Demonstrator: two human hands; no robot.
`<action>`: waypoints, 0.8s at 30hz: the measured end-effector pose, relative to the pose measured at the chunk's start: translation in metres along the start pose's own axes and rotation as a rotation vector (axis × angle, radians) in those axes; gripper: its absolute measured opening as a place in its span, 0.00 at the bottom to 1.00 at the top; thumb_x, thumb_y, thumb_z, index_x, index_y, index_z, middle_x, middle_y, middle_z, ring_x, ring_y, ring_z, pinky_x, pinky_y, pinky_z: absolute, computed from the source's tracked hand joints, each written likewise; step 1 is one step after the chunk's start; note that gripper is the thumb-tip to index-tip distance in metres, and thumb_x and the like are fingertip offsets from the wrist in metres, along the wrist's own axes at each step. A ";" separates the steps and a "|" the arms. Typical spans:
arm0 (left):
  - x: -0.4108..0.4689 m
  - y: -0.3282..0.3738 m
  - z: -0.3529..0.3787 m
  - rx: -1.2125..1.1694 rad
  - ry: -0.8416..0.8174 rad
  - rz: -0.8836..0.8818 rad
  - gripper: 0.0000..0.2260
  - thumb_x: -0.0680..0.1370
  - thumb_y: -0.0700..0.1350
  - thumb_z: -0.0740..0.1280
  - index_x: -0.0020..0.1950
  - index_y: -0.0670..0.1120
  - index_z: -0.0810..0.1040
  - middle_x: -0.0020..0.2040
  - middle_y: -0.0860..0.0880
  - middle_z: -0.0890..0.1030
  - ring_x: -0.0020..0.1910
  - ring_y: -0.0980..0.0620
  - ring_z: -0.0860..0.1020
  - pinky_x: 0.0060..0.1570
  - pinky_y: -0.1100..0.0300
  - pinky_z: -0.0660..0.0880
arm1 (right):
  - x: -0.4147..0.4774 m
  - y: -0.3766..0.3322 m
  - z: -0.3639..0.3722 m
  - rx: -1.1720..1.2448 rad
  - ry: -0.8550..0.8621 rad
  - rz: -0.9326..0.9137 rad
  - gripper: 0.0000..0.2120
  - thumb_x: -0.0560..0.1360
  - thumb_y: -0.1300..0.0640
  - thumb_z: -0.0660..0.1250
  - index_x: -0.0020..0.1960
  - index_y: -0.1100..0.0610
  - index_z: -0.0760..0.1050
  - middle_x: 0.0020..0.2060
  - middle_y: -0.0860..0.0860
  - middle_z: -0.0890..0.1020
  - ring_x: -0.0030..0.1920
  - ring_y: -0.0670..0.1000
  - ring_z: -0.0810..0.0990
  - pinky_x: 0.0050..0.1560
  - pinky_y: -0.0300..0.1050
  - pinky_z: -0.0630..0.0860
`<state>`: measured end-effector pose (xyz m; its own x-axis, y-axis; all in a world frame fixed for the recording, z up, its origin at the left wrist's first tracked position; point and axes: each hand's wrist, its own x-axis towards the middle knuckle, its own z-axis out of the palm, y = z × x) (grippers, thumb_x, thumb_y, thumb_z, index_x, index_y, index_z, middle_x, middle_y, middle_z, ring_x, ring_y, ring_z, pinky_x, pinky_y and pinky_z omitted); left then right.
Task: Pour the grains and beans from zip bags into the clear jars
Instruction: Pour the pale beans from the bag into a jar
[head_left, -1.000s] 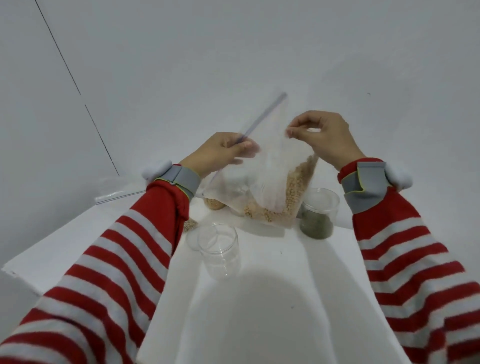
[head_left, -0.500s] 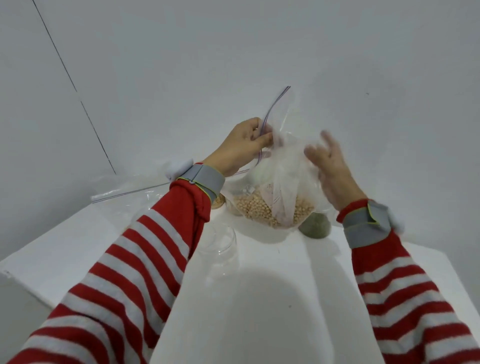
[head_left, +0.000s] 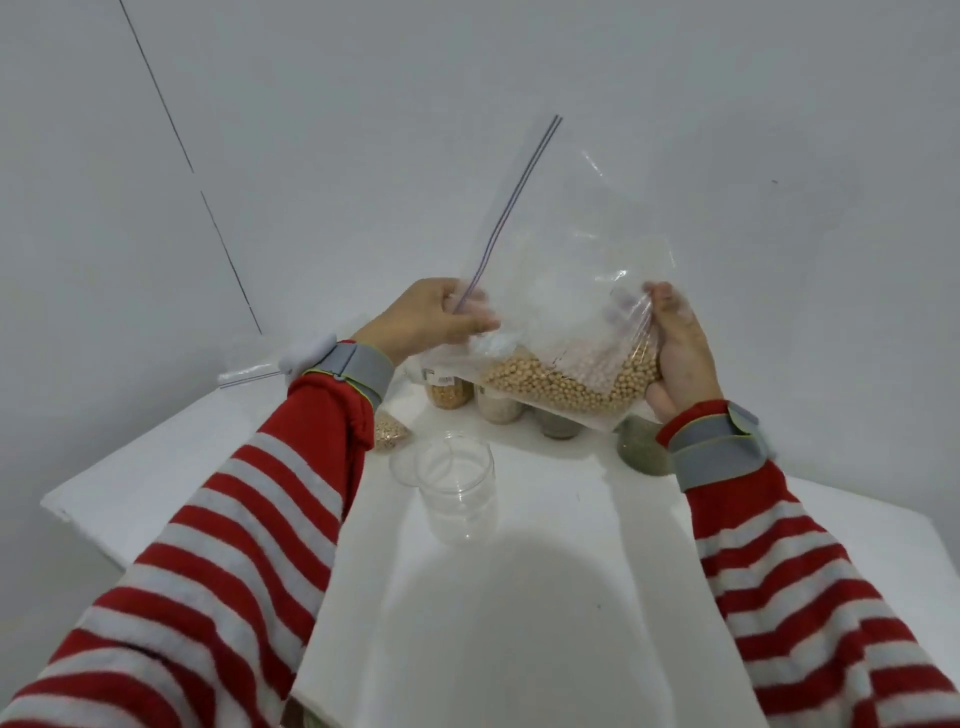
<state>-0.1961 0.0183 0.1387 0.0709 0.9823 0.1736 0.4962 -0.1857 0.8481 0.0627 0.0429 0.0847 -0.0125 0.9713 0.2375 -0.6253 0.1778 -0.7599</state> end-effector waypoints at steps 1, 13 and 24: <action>-0.003 -0.008 -0.001 0.011 0.010 0.002 0.14 0.76 0.43 0.72 0.58 0.39 0.80 0.47 0.46 0.84 0.45 0.55 0.83 0.46 0.64 0.80 | 0.002 -0.003 -0.001 -0.025 0.004 -0.008 0.09 0.76 0.51 0.65 0.51 0.55 0.75 0.53 0.57 0.83 0.51 0.53 0.85 0.48 0.46 0.82; -0.032 -0.062 0.002 -0.064 -0.052 -0.069 0.08 0.79 0.41 0.68 0.54 0.39 0.81 0.51 0.37 0.83 0.52 0.45 0.82 0.60 0.45 0.77 | 0.010 0.001 0.005 -0.314 0.124 -0.115 0.08 0.76 0.54 0.71 0.51 0.58 0.79 0.40 0.54 0.87 0.47 0.53 0.86 0.50 0.46 0.81; -0.043 -0.091 -0.004 -0.169 -0.093 -0.092 0.06 0.77 0.40 0.70 0.53 0.42 0.83 0.42 0.46 0.85 0.43 0.55 0.83 0.53 0.60 0.80 | 0.016 -0.006 0.030 -0.312 0.165 -0.046 0.07 0.74 0.58 0.73 0.49 0.60 0.81 0.36 0.51 0.86 0.41 0.48 0.84 0.58 0.50 0.80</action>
<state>-0.2474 -0.0077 0.0559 0.1156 0.9920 0.0512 0.3525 -0.0892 0.9316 0.0428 0.0529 0.1111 0.1521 0.9691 0.1940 -0.3534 0.2366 -0.9051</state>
